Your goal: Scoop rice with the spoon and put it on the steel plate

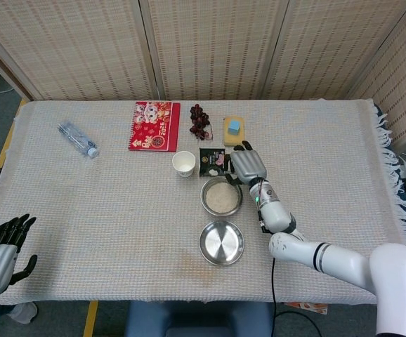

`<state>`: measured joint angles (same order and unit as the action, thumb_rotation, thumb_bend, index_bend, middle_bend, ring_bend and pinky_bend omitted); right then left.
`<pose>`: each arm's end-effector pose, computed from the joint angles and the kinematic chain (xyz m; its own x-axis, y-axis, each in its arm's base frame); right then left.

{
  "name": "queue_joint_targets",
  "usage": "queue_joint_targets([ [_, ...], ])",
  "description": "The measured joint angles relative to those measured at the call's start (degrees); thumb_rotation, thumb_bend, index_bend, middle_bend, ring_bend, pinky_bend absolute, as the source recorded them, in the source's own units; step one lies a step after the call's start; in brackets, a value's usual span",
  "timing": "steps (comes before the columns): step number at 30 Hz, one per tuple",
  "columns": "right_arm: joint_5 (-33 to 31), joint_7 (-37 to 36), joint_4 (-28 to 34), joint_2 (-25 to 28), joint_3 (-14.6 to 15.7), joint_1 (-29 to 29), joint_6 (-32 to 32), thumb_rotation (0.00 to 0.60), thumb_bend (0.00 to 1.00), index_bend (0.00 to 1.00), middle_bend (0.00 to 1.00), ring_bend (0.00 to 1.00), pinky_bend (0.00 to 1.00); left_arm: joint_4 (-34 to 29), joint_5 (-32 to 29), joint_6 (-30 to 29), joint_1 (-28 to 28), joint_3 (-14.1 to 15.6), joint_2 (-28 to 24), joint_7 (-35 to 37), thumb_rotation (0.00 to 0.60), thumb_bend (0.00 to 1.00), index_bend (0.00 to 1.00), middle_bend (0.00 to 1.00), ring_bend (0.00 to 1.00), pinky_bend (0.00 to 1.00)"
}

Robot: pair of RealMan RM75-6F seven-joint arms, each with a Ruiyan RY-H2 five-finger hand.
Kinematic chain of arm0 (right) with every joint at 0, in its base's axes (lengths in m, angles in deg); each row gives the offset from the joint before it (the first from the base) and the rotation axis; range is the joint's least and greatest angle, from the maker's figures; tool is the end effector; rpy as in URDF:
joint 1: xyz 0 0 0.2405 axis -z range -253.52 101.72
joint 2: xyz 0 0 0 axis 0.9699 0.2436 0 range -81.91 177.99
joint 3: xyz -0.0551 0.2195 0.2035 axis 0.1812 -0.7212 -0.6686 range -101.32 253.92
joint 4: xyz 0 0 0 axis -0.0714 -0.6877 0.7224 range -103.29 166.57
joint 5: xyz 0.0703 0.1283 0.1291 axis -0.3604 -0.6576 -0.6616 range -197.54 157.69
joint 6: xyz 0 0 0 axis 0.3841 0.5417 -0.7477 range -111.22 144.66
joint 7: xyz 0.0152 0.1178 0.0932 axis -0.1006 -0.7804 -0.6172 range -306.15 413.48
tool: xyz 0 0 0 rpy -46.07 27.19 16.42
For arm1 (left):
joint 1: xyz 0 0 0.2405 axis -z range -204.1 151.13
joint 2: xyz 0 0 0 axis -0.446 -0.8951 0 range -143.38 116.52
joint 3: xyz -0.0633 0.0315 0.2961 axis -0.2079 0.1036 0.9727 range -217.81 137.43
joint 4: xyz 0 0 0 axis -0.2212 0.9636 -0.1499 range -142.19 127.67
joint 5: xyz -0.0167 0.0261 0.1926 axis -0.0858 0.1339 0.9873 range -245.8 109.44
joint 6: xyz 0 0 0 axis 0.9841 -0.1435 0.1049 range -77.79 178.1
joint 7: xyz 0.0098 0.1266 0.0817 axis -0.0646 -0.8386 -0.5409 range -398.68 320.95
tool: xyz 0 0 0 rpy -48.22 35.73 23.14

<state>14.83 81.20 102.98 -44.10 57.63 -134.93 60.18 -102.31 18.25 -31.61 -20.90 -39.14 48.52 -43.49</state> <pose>-0.1240 -0.4782 -0.0060 0.3792 -0.3306 0.8642 -0.9227 -0.2054 0.3262 -0.3474 0.1797 0.1854 0.4640 0.1210 0.8775 0.8855 -0.0356 -0.4633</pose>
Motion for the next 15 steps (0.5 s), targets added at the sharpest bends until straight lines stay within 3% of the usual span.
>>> queue_joint_targets([
  [15,-12.5,7.9,-9.9,-6.4,-2.5,-11.4,0.1,0.6,0.38,0.95,0.56,0.14,0.01,-0.8,1.8,-0.1,-0.3,0.9,-1.2,1.8,0.6,0.42,0.0,0.0,0.0,0.1],
])
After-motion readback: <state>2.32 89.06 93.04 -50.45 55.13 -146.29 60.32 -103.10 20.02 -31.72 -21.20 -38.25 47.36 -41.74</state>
